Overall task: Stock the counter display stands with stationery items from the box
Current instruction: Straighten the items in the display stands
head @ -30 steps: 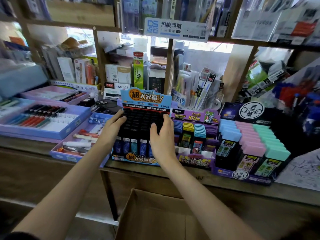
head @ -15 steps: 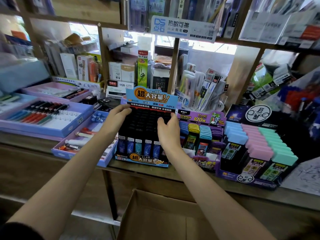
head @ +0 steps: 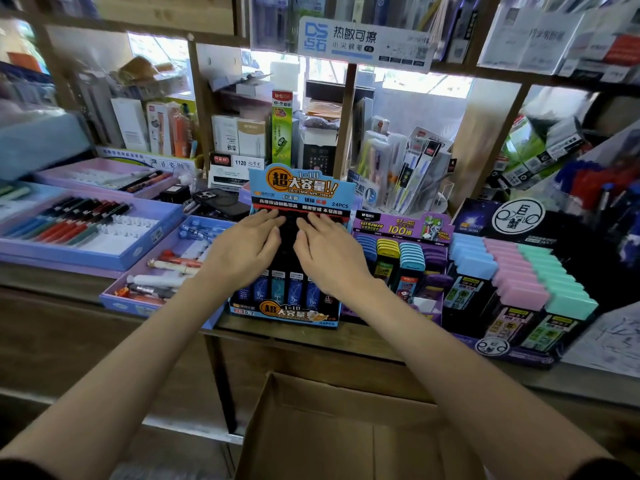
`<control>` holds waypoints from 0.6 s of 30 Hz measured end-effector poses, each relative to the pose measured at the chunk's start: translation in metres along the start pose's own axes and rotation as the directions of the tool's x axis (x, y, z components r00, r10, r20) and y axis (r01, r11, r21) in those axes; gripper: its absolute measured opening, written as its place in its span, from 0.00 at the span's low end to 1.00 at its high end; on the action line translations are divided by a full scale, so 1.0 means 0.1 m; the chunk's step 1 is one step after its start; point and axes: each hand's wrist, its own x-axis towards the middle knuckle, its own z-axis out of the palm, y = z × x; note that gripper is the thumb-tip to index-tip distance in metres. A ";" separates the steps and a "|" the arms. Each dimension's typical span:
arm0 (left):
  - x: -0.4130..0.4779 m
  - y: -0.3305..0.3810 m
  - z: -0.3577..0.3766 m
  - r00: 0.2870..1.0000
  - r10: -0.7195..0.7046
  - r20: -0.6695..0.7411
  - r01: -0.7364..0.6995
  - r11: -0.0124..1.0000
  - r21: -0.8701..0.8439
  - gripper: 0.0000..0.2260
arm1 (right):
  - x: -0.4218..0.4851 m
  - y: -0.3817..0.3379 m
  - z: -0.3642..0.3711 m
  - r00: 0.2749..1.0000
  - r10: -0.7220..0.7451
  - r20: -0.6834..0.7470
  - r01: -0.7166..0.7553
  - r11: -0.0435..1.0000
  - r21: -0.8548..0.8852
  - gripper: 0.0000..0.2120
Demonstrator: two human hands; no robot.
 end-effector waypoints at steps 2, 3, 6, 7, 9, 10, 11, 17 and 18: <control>0.00 0.02 0.03 0.998 -0.018 -0.055 0.017 1.000 -0.015 0.17 | 0.00 -0.01 0.03 1.000 0.002 -0.027 -0.002 1.000 0.003 0.22; 0.00 0.02 0.04 0.997 -0.038 -0.061 0.036 0.998 -0.043 0.16 | 0.00 -0.02 0.05 0.999 0.007 -0.032 -0.006 1.000 0.012 0.22; 0.02 0.04 0.02 0.998 -0.055 -0.035 0.052 0.996 -0.066 0.15 | 0.02 -0.02 0.04 1.000 0.026 -0.017 -0.025 0.999 0.044 0.22; 0.02 0.04 -0.01 0.999 -0.040 -0.029 0.039 0.999 -0.035 0.15 | 0.03 -0.01 0.02 1.000 0.025 0.011 -0.025 0.998 0.062 0.22; 0.02 0.07 -0.05 0.999 0.010 -0.047 -0.006 0.996 0.086 0.14 | 0.00 0.01 -0.07 0.998 0.014 0.061 -0.022 0.990 0.137 0.24; 0.01 0.10 -0.08 0.997 0.033 -0.072 -0.023 0.990 0.139 0.14 | -0.03 0.04 -0.13 0.998 0.007 0.060 -0.018 0.982 0.190 0.24; -0.01 0.14 -0.10 0.993 0.054 -0.101 -0.036 0.985 0.168 0.14 | -0.08 0.08 -0.21 0.999 0.002 0.034 -0.010 0.971 0.239 0.23; -0.06 0.56 -0.17 0.969 0.208 -0.132 -0.187 0.970 0.153 0.12 | -0.72 0.77 -0.76 0.987 0.026 -0.158 0.020 0.960 0.281 0.13; -0.06 0.67 -0.15 0.964 0.242 -0.114 -0.224 0.963 0.152 0.11 | -0.82 0.91 -0.83 0.989 0.041 -0.141 -0.003 0.965 0.261 0.12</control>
